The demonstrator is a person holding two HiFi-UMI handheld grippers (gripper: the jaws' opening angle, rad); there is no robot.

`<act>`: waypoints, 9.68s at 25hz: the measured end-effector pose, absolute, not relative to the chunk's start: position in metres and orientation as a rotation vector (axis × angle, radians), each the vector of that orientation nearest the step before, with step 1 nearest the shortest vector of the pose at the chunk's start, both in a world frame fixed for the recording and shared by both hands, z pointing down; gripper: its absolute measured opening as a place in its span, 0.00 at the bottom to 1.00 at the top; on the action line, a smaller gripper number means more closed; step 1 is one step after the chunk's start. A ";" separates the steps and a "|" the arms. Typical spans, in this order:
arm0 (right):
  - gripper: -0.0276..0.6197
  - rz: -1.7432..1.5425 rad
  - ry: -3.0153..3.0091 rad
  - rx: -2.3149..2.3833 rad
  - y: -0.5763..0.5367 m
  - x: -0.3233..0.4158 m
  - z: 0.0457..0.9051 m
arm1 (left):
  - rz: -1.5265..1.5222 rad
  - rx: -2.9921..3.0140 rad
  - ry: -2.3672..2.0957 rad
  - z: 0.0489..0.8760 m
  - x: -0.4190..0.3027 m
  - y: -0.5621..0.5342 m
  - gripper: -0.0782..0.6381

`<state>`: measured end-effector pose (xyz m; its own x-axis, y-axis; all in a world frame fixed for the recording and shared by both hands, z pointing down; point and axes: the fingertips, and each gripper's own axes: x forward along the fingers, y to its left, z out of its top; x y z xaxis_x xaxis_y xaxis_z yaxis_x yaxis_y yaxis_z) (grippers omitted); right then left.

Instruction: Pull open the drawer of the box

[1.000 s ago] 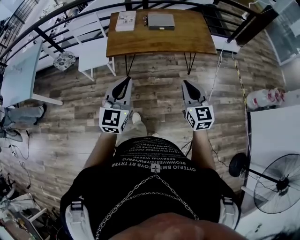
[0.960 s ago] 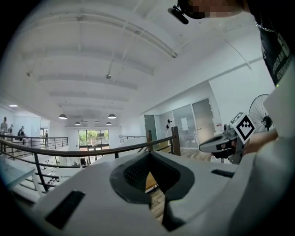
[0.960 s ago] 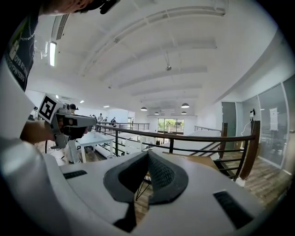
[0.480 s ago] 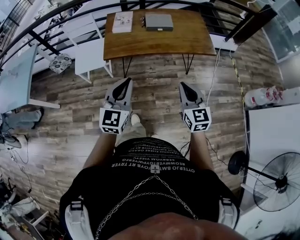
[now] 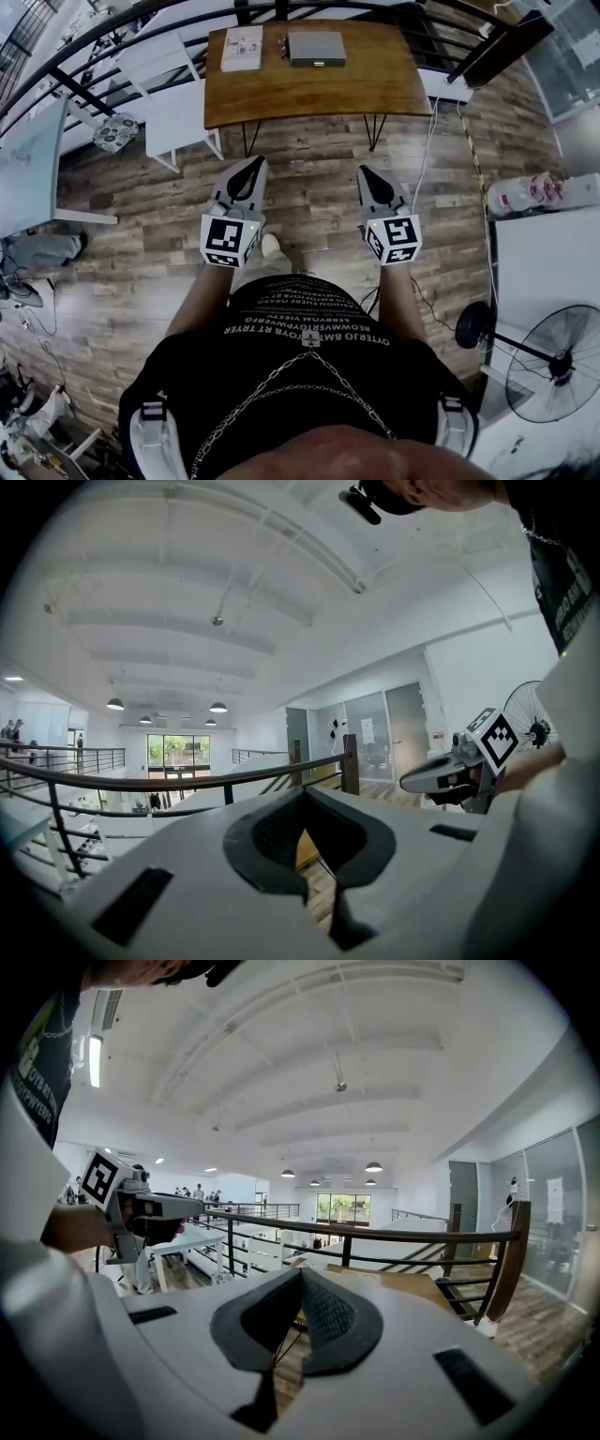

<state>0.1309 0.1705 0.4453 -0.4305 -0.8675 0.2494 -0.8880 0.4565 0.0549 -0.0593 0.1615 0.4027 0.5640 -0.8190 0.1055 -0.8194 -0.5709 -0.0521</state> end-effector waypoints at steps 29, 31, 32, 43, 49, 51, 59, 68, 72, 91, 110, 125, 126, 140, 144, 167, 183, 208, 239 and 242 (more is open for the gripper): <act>0.04 0.051 -2.412 1.492 0.055 0.054 0.434 | 0.113 2.816 -1.335 0.397 -0.117 0.039 0.12; 0.04 0.064 -2.410 1.494 0.048 0.047 0.434 | 0.101 2.814 -1.333 0.395 -0.125 0.030 0.12; 0.04 0.066 -2.410 1.494 0.045 0.043 0.434 | 0.098 2.813 -1.331 0.394 -0.129 0.026 0.12; 0.04 0.074 -2.384 1.491 0.032 0.014 0.440 | 0.065 2.841 -1.276 0.393 -0.153 -0.003 0.12; 0.04 0.039 -2.355 1.495 0.037 0.007 0.436 | 0.062 2.851 -1.231 0.394 -0.154 -0.004 0.12; 0.04 0.033 -2.358 1.488 0.040 0.003 0.434 | 0.070 2.854 -1.214 0.396 -0.152 0.001 0.12; 0.04 0.027 -2.369 1.462 0.051 -0.003 0.434 | 0.066 2.837 -1.236 0.399 -0.162 0.016 0.12; 0.04 0.024 -2.349 1.536 0.050 0.017 0.432 | 0.086 2.800 -1.303 0.402 -0.171 0.015 0.12; 0.04 0.025 -2.334 1.615 0.045 0.029 0.430 | 0.109 2.806 -1.298 0.406 -0.165 0.016 0.12; 0.04 0.067 -2.416 1.597 -0.002 0.075 0.435 | 0.177 2.831 -1.272 0.404 -0.105 -0.025 0.12; 0.04 0.150 -2.440 1.497 -0.103 0.081 0.459 | 0.222 2.773 -1.227 0.440 -0.074 -0.122 0.12; 0.04 0.164 -2.459 1.450 -0.165 0.098 0.459 | 0.243 2.800 -1.214 0.431 -0.043 -0.182 0.12; 0.04 0.162 -2.461 1.449 -0.168 0.100 0.458 | 0.245 2.800 -1.215 0.431 -0.041 -0.184 0.12; 0.04 0.136 -2.523 1.418 -0.216 0.146 0.450 | 0.265 2.786 -1.293 0.421 0.005 -0.223 0.12; 0.04 0.115 -2.532 1.408 -0.232 0.166 0.448 | 0.253 2.786 -1.335 0.417 0.021 -0.237 0.12; 0.04 0.302 -2.418 1.516 -0.270 0.231 0.511 | 0.321 2.776 -1.324 0.428 0.040 -0.268 0.12; 0.04 0.328 -2.346 1.524 -0.358 0.186 0.524 | 0.271 2.842 -1.243 0.418 0.009 -0.371 0.12; 0.17 0.683 -2.080 1.389 -0.437 0.170 0.704 | 0.354 2.762 -1.215 0.464 -0.031 -0.462 0.12; 0.30 0.940 -1.852 1.294 -0.487 0.155 0.840 | 0.470 2.683 -1.222 0.498 -0.052 -0.485 0.12; 0.31 0.954 -1.838 1.292 -0.490 0.152 0.845 | 0.442 2.698 -1.233 0.496 -0.051 -0.486 0.12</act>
